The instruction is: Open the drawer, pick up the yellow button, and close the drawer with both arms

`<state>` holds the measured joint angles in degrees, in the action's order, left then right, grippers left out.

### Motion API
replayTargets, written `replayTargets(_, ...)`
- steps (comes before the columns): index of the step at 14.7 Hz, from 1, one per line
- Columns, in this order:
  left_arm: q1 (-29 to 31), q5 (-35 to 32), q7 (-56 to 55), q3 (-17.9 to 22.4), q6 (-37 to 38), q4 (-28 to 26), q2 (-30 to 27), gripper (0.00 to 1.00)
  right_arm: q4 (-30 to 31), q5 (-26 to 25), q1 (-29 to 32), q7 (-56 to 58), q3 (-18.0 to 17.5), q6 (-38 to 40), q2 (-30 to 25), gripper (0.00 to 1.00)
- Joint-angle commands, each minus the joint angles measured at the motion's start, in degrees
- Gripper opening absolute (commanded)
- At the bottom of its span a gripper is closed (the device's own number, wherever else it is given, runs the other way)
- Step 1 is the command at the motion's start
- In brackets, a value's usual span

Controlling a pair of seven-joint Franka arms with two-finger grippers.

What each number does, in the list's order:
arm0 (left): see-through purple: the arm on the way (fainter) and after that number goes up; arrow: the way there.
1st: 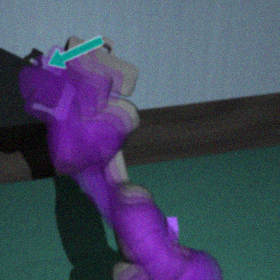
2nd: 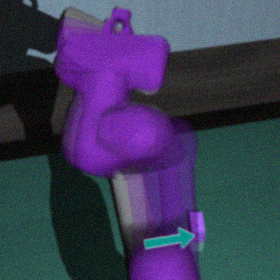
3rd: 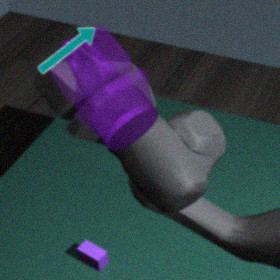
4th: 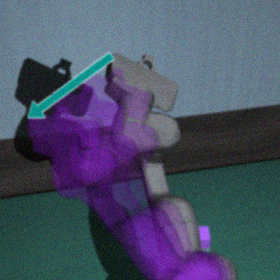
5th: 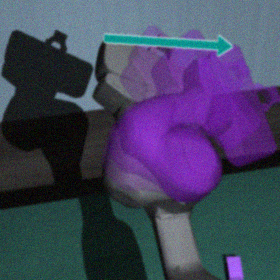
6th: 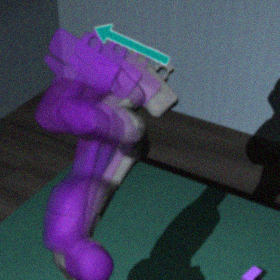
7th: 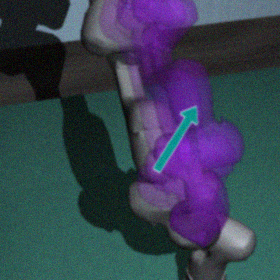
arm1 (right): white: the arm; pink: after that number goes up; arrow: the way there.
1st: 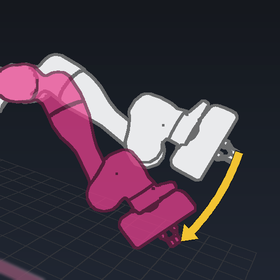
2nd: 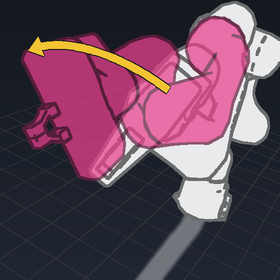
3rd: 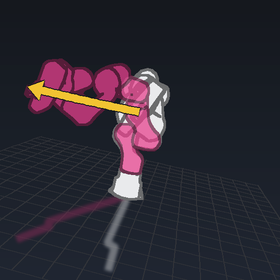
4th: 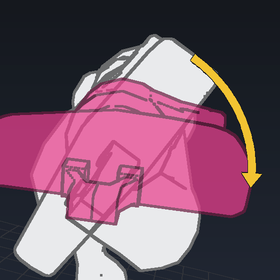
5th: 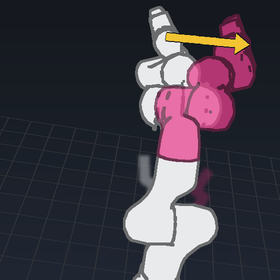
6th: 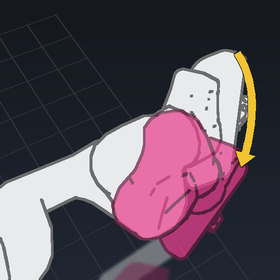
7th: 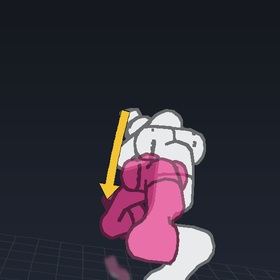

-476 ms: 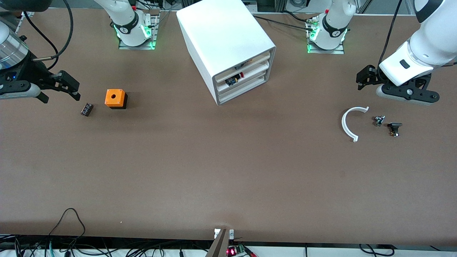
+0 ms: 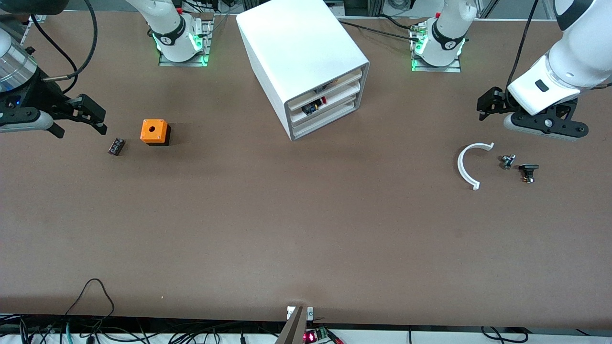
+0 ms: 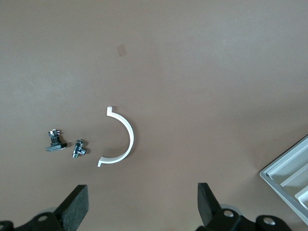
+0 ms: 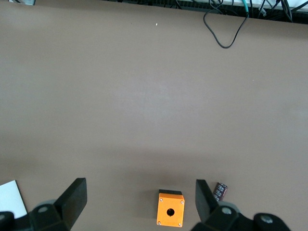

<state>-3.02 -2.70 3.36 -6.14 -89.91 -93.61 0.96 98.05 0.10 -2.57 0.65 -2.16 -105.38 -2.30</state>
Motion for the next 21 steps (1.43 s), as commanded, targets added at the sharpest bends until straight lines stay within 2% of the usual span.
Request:
replayTargets(1, 0.0, 0.9, 0.2, 0.0, 0.1, 0.4, -0.5, 1.0, -2.0, 1.0, 0.4, 0.2, -0.1, 2.7, 1.9, 1.0)
replayTargets(4, 0.0, 0.9, 0.2, 0.1, 0.1, 0.4, -0.5, 1.0, -2.0, 1.0, 0.1, 0.2, -0.1, 2.5, 2.7, 1.0)
replayTargets(9, 0.0, 0.9, 0.2, 0.0, 0.1, 0.4, -0.5, 1.0, -1.8, 1.0, 0.0, 0.8, -0.2, 2.0, 7.5, 1.0)
replayTargets(15, 0.0, 0.9, 0.2, 0.0, 0.1, 0.4, -0.4, 1.0, -1.6, 1.0, -0.7, 0.9, -0.6, -2.1, 14.1, 1.0)
replayTargets(21, -0.2, 1.0, -0.1, 0.0, 0.1, 0.4, -0.4, 1.0, -1.6, 1.3, -4.0, -6.8, -0.7, -2.2, 16.9, 1.0)
